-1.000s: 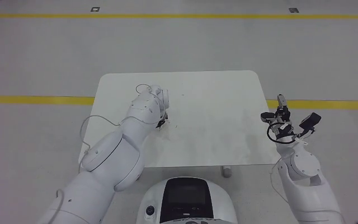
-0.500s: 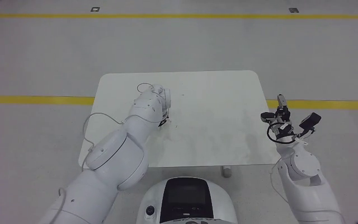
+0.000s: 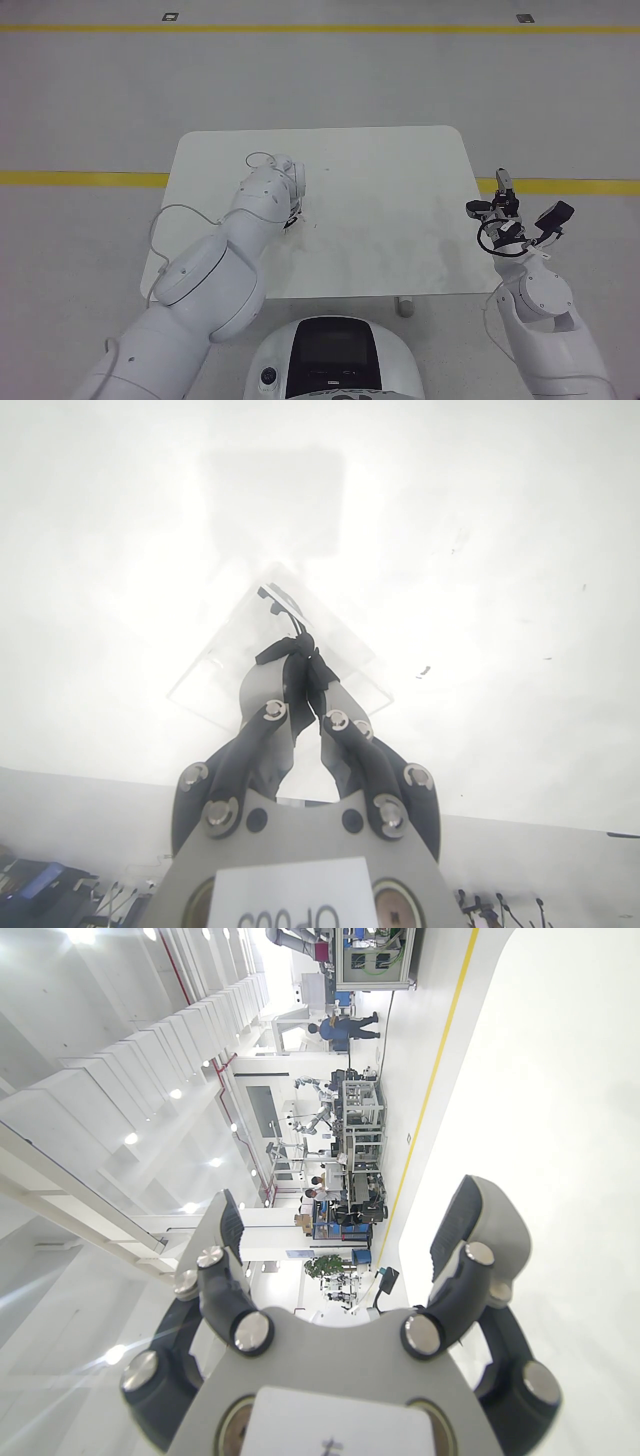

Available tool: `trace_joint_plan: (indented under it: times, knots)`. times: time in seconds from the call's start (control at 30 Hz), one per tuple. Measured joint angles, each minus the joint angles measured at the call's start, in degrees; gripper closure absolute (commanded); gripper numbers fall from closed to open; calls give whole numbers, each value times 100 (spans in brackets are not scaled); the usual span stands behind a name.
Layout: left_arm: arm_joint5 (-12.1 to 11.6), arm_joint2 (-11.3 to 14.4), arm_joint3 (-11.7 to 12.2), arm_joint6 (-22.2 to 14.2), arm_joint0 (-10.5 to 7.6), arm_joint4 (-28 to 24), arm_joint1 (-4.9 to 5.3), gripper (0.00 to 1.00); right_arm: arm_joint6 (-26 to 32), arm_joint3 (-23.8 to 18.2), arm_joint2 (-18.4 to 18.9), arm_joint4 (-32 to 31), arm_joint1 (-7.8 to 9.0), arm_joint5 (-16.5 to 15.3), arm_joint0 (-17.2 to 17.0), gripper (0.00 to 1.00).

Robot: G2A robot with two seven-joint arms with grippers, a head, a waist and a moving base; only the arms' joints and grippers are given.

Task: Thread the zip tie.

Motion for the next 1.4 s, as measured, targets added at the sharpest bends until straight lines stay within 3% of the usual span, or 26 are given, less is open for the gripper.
trace_joint_plan:
  times: [0.83,1.4]
  knots:
    - [3,236,98,172,-142,-218,-82,100,0,0,0,0,0,0,0,0]
    - [3,388,98,245,-135,-358,-58,100,0,0,0,0,0,0,0,0]
